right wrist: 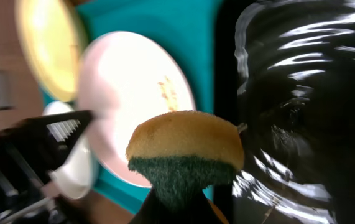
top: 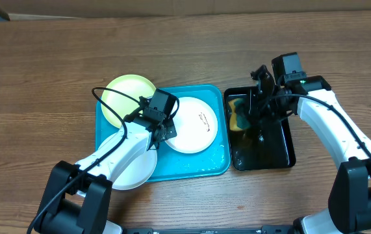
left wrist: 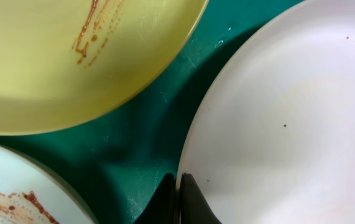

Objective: Clean dirty plates on tray and stack at the side
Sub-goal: 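Lift the sponge with the right gripper and move it over the white plate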

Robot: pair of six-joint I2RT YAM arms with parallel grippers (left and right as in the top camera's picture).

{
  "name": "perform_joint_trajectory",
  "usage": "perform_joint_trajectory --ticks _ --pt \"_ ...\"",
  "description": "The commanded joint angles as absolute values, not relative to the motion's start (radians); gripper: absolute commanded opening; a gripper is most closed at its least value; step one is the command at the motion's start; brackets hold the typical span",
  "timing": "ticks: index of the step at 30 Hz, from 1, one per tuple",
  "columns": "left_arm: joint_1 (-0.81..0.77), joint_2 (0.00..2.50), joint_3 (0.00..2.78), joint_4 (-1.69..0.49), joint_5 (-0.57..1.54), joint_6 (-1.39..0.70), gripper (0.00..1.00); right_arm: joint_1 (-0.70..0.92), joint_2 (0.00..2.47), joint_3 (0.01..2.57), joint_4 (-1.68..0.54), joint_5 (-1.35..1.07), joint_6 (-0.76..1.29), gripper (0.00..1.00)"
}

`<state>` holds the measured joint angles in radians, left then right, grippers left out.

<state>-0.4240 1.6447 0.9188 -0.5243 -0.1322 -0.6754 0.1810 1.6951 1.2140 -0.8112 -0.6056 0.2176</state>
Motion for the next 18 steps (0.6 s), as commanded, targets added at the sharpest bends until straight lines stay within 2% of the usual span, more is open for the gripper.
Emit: perform_joint_trajectory --ticks 1,6,12,18 --pt "-0.427 1.632 0.919 -0.527 -0.164 -0.677 0.04 0.235 1.691 1.212 -0.752 -0.705 0.274 0.04" --pt "-0.427 1.632 0.919 -0.532 -0.164 -0.677 0.04 0.382 1.694 1.212 -0.654 -0.508 0.364 0.04" --pt "-0.426 1.632 0.919 -0.535 -0.165 -0.677 0.04 0.579 1.724 1.211 -0.617 -0.077 0.492 0.04" --pt "-0.426 1.632 0.919 -0.535 -0.165 -0.673 0.04 0.671 1.781 1.211 -0.561 -0.009 0.498 0.04"
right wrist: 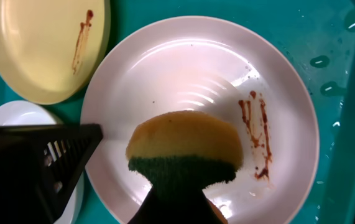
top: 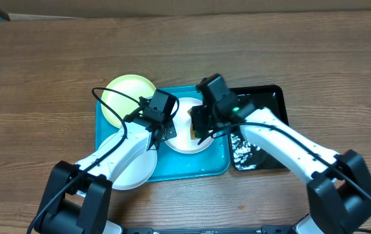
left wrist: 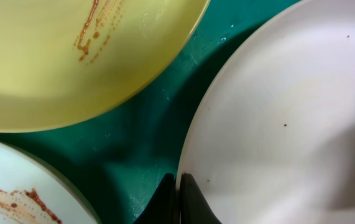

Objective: Clean dirty plates on tray and stack at the side
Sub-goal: 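Lift the sponge with the right gripper and move it over the white plate, then scrub the white plate surface with the sponge in the right gripper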

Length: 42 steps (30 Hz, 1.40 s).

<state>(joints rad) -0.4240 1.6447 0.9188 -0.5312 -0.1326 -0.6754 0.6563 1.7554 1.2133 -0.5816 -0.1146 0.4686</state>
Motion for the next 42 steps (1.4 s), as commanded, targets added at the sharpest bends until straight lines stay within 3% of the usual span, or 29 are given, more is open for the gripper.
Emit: perform_joint_trajectory --ticks 1,16,30,42 --pt "-0.426 1.632 0.919 -0.536 -0.165 -0.673 0.04 0.678 1.795 1.211 -0.549 0.010 0.499 0.04" --pt "-0.426 1.632 0.919 -0.564 -0.186 -0.674 0.04 0.679 1.863 1.211 -0.490 0.169 0.501 0.04" --pt "-0.426 1.632 0.919 -0.565 -0.186 -0.673 0.04 0.678 1.884 1.194 -0.479 0.163 0.455 0.04" --pt "-0.426 1.632 0.919 -0.567 -0.183 -0.674 0.04 0.574 1.929 1.194 -0.476 -0.150 0.279 0.04"
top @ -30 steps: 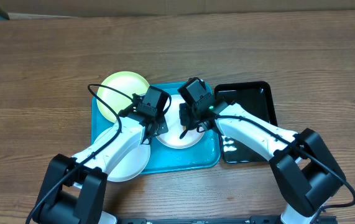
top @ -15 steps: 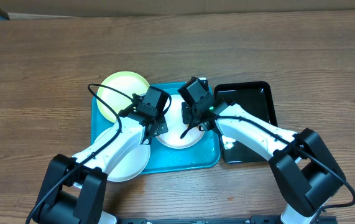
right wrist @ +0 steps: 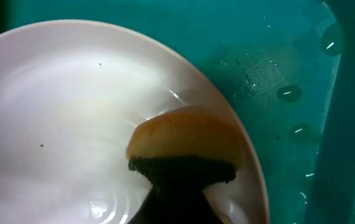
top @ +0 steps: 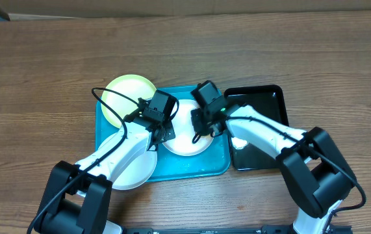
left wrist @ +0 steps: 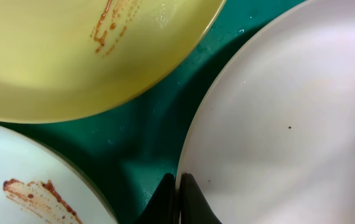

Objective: Clean dirty plates on tray and stack at the side
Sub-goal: 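Scrub the white plate surface with the sponge in the right gripper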

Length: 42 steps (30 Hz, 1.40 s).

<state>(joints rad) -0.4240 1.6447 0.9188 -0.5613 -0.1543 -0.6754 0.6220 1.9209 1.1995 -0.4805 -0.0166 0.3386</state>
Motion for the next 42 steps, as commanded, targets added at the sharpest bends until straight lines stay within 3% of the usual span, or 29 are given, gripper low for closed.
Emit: perform_joint_trajectory --ticks 1,6,12,35,42 --pt "-0.426 1.632 0.919 -0.567 -0.183 -0.674 0.04 0.559 1.929 1.194 -0.476 -0.173 0.279 0.04" --pt "-0.426 1.632 0.919 -0.568 -0.183 -0.674 0.04 0.489 1.935 1.194 -0.476 -0.334 0.181 0.04" --pt "-0.426 1.632 0.919 -0.568 -0.183 -0.674 0.04 0.481 1.990 1.190 -0.476 -0.355 0.155 0.04" --pt "-0.426 1.632 0.919 -0.567 -0.183 -0.674 0.04 0.491 2.052 1.206 -0.283 -0.764 0.183 0.04" --pt "-0.426 1.632 0.919 -0.568 -0.183 -0.673 0.04 0.415 2.042 1.298 -0.377 -0.848 0.186 0.04"
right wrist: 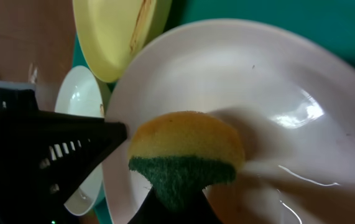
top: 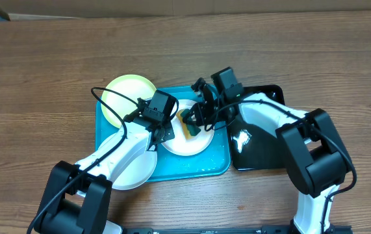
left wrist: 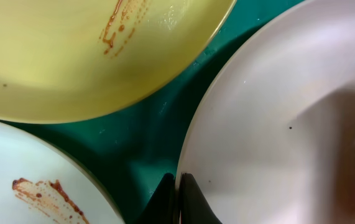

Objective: Clean dirty plates on tray and stack at the side
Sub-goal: 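Scrub the white plate surface with the sponge in the right gripper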

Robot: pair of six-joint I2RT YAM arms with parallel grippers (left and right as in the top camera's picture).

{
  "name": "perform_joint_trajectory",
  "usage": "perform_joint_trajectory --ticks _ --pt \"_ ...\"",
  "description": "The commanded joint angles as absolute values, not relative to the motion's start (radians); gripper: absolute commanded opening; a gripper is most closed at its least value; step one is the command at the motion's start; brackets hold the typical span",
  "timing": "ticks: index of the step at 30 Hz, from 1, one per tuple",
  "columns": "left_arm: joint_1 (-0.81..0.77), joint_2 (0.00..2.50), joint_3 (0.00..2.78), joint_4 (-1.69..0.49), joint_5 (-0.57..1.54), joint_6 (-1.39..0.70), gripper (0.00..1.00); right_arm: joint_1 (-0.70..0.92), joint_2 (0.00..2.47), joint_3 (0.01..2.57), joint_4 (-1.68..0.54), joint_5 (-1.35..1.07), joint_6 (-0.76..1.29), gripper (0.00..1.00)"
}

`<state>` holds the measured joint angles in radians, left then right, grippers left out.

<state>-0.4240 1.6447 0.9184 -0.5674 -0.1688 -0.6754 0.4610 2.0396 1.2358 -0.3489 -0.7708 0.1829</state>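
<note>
A pale pink plate (top: 186,133) lies in the middle of the teal tray (top: 198,166). My left gripper (left wrist: 178,186) is shut on the pink plate's left rim (left wrist: 189,134), pinning it. My right gripper (right wrist: 180,199) is shut on a yellow and green sponge (right wrist: 186,155), pressed on the pink plate (right wrist: 245,87) near its middle. The sponge (top: 190,123) shows on the plate from overhead. A yellow plate (top: 125,94) with a red streak (left wrist: 118,25) sits at the tray's back left. A white plate (top: 133,170) with a red smear (left wrist: 43,190) is at the front left.
A black tray (top: 263,140), wet and shiny, stands just right of the teal tray. Brown wooden table (top: 42,65) surrounds both trays.
The right gripper, sponge still held, has shifted from the pink plate's right edge toward its middle and turned to face left. The left gripper still pins the plate's rim.
The right gripper held the sponge over the black tray. Then it hung over the pink plate, which bore a red streak at its right. Then the sponge sat at that right edge, and now near the middle, no streak in view. The left gripper stayed shut on the rim throughout.
</note>
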Motion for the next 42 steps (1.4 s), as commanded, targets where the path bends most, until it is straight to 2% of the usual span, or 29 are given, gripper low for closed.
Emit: perform_joint_trajectory --ticks 1,5,10,20,26,31,36,42 --pt "-0.426 1.632 0.919 -0.568 -0.183 -0.673 0.04 0.405 2.042 1.304 -0.394 -0.849 0.186 0.04" --pt "-0.426 1.632 0.919 -0.568 -0.183 -0.674 0.04 0.375 2.042 1.304 -0.436 -0.829 0.186 0.04" --pt "-0.426 1.632 0.919 -0.568 -0.183 -0.674 0.04 0.371 2.043 1.292 -0.477 -0.681 0.186 0.04" --pt "-0.426 1.632 0.919 -0.568 -0.183 -0.673 0.04 0.400 2.088 1.262 -0.463 -0.645 0.210 0.04" --pt "-0.426 1.632 0.919 -0.567 -0.183 -0.673 0.04 0.413 2.091 1.262 -0.442 -0.698 0.246 0.04" --pt "-0.426 1.632 0.919 -0.567 -0.183 -0.673 0.04 0.418 2.091 1.262 -0.432 -0.721 0.354 0.04" --pt "-0.426 1.632 0.919 -0.567 -0.183 -0.674 0.04 0.418 2.091 1.262 -0.344 -0.899 0.409 0.04" --pt "-0.426 1.632 0.919 -0.567 -0.183 -0.677 0.04 0.418 2.091 1.262 -0.313 -0.920 0.427 0.04"
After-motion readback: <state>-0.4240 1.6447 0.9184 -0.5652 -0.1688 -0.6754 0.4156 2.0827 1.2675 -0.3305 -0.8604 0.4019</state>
